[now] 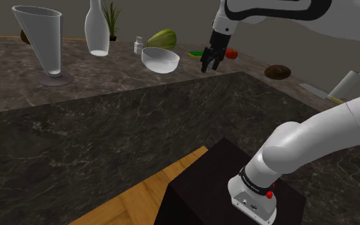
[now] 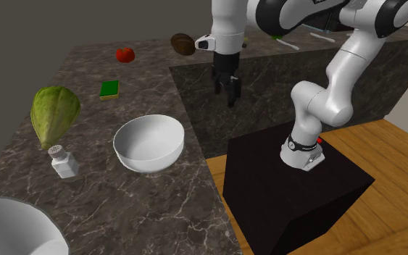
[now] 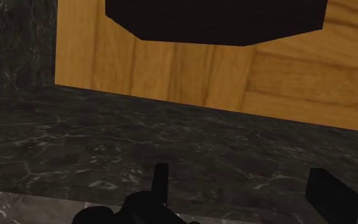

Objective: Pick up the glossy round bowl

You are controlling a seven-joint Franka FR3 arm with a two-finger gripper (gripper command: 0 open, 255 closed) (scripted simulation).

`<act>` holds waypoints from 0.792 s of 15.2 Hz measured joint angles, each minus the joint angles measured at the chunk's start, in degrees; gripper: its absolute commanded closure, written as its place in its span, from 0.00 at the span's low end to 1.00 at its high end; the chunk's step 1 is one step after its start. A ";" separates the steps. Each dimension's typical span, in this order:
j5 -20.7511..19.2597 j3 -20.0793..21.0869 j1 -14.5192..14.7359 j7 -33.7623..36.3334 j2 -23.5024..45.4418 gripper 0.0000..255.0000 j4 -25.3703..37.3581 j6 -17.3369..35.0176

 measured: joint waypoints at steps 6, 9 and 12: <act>2.00 -1.23 0.38 -1.32 13.83 0.00 13.00 0.55; 3.33 -1.94 0.19 -2.43 21.46 0.00 20.58 0.41; 4.71 -2.44 -0.24 -3.38 28.46 0.00 28.98 -1.24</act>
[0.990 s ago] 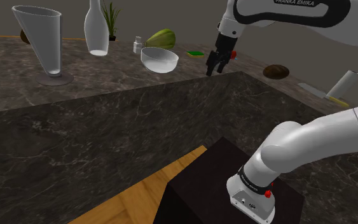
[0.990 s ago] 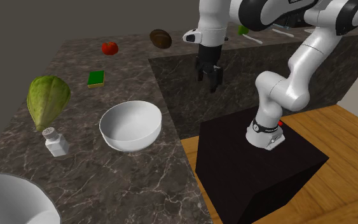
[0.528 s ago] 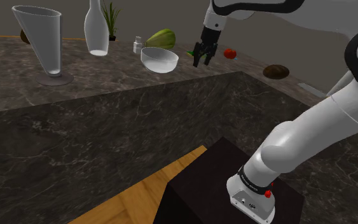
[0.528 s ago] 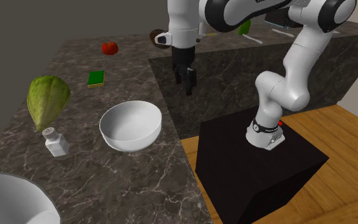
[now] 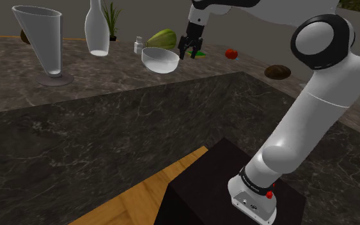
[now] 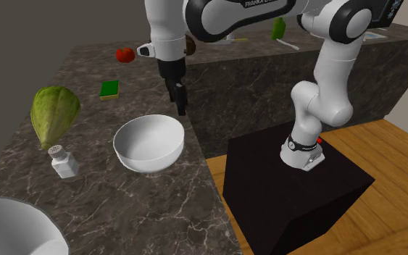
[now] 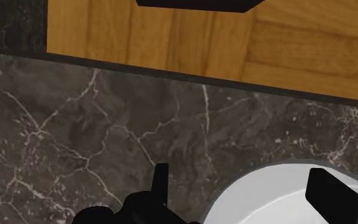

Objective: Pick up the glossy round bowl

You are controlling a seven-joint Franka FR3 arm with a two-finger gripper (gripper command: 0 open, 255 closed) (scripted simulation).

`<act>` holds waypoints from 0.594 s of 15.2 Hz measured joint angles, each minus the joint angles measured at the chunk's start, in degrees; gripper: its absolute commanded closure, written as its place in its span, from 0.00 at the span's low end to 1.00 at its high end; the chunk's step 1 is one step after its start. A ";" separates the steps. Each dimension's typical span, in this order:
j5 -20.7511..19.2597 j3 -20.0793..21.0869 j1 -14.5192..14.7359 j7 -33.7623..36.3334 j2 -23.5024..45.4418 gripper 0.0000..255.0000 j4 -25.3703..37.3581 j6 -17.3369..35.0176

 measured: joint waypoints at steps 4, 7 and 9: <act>2.23 -0.12 -0.79 -0.48 11.58 0.00 15.33 -4.06; 3.91 -0.03 -2.08 -0.73 21.06 0.00 28.78 -8.30; 4.43 0.01 -2.72 -0.93 24.33 0.00 33.53 -9.88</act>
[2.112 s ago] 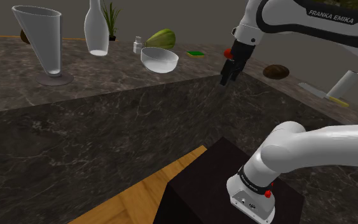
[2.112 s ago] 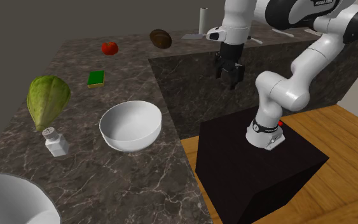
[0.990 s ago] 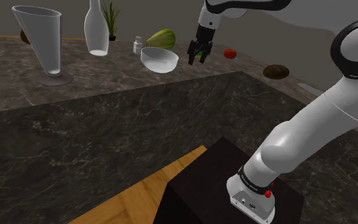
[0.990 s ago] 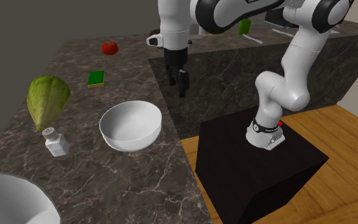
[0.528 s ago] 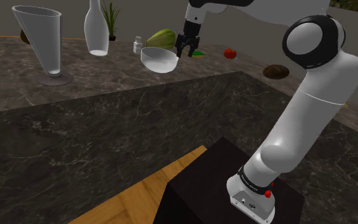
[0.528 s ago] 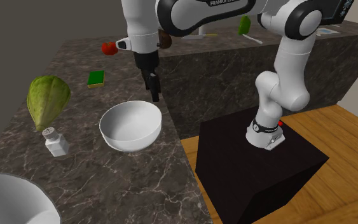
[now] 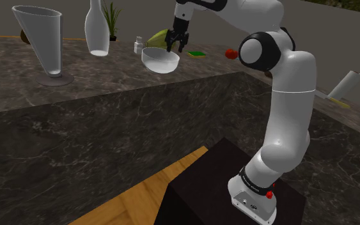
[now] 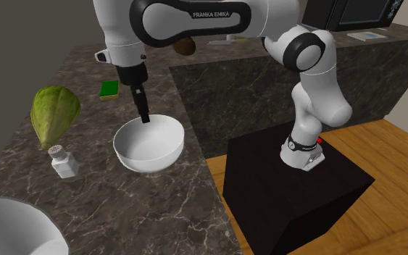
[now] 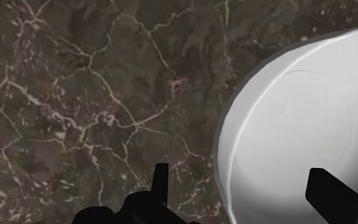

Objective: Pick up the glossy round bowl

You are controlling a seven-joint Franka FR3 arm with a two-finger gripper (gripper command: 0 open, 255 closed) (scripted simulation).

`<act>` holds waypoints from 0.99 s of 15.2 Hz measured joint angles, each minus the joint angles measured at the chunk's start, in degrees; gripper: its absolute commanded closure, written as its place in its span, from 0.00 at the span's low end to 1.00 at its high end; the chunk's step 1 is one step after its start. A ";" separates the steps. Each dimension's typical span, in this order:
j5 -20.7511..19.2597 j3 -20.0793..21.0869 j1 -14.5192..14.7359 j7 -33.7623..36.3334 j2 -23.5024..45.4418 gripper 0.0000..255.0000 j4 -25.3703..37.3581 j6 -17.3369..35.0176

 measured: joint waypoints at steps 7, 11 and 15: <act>-0.06 -0.01 0.34 -0.45 -0.95 0.00 -6.40 5.40; -0.08 -0.01 0.42 -0.46 -1.18 1.00 -7.25 6.06; -0.09 -0.01 0.42 -0.46 -1.22 1.00 -7.29 6.13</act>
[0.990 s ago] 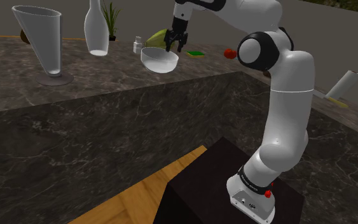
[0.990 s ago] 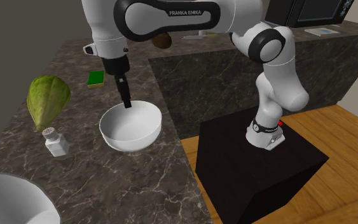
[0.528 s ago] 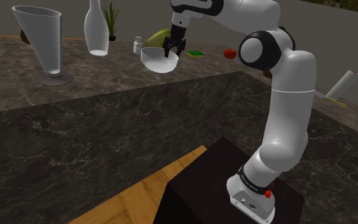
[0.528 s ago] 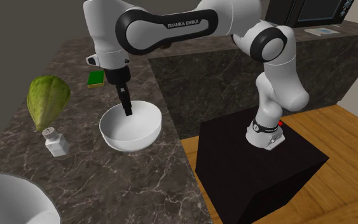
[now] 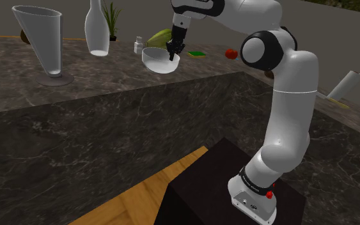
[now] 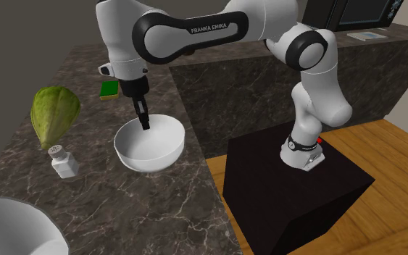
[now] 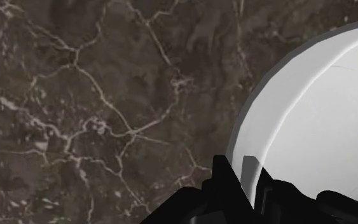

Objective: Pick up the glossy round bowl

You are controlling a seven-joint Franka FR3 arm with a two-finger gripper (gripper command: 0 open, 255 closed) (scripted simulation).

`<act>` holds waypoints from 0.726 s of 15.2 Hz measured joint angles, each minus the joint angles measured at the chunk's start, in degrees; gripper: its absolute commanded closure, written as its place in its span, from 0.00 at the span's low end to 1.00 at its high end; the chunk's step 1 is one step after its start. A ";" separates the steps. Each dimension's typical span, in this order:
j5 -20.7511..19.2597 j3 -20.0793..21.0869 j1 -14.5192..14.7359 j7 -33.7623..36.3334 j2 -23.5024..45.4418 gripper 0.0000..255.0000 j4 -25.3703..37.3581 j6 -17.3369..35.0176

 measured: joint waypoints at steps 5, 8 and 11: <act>0.03 0.02 -0.07 0.11 0.43 1.00 1.54 -1.18; 0.17 0.04 -0.39 0.24 1.65 1.00 5.56 -3.98; 0.25 0.07 -0.57 0.50 2.41 1.00 9.06 -6.69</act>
